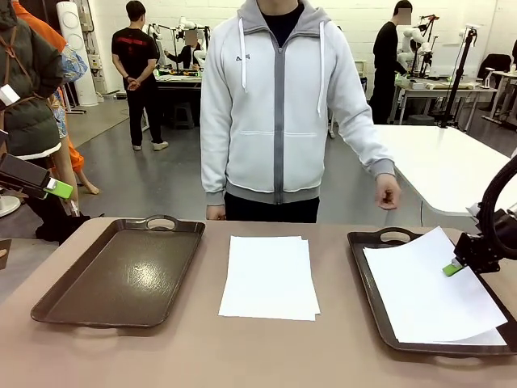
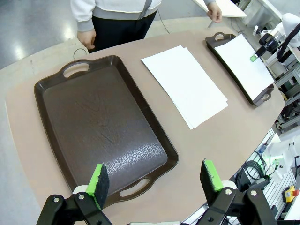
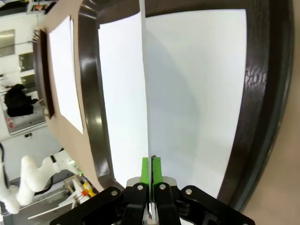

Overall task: Sort the A4 documents.
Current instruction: Place the A4 Paper in the designated Handle tray.

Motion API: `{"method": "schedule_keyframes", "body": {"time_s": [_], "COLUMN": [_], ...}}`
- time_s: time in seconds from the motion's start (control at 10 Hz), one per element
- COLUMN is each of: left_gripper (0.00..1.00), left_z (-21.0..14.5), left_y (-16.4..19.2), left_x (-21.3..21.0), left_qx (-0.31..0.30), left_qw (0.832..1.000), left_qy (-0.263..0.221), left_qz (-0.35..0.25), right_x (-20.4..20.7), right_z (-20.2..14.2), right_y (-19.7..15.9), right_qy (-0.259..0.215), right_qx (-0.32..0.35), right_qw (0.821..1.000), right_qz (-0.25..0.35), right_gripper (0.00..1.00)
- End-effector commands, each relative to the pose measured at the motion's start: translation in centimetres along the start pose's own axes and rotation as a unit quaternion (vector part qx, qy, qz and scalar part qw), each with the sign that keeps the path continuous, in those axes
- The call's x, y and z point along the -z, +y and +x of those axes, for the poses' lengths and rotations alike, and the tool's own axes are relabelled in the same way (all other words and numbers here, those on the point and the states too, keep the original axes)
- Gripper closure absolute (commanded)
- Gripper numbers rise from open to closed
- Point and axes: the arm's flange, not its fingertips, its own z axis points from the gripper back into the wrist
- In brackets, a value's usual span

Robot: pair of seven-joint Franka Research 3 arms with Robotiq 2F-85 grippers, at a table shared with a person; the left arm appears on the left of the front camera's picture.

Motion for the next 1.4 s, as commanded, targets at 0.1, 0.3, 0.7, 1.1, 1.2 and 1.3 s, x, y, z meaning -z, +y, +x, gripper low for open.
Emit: {"method": "schedule_keyframes", "body": {"time_s": [0.1, 0.3, 0.7, 1.1, 1.2, 1.3], "left_gripper": [0.0, 0.0, 0.0, 0.0, 0.0, 0.0], "left_z": [0.0, 0.0, 0.0, 0.0, 0.0, 0.0], "left_y": [0.1, 0.1, 0.1, 0.1, 0.1, 0.1], "left_x": [0.0, 0.0, 0.0, 0.0, 0.0, 0.0], "left_qx": [0.003, 0.003, 0.003, 0.003, 0.003, 0.003], "left_qw": [1.0, 1.0, 1.0, 1.0, 1.0, 1.0], "left_qy": [-0.003, -0.003, -0.003, -0.003, -0.003, -0.003], "left_qz": [-0.01, -0.01, -0.01, -0.01, -0.01, -0.01], "right_x": [0.4, 0.3, 0.1, -0.6, -0.8, -1.0], "right_z": [2.0, 2.2, 1.6, 1.2, 1.1, 1.0], "right_y": [1.7, 1.7, 2.1, 2.7, 2.8, 2.9], "right_qy": [0.011, 0.013, 0.014, 0.011, 0.009, 0.006], "right_qx": [-0.011, -0.001, 0.006, 0.023, 0.033, 0.039], "right_qw": [1.0, 1.0, 0.999, 0.997, 0.995, 0.994], "right_qz": [-0.025, -0.023, -0.034, -0.078, -0.096, -0.104], "right_gripper": [0.99, 0.99, 0.64, 0.26, 0.24, 0.07]}}
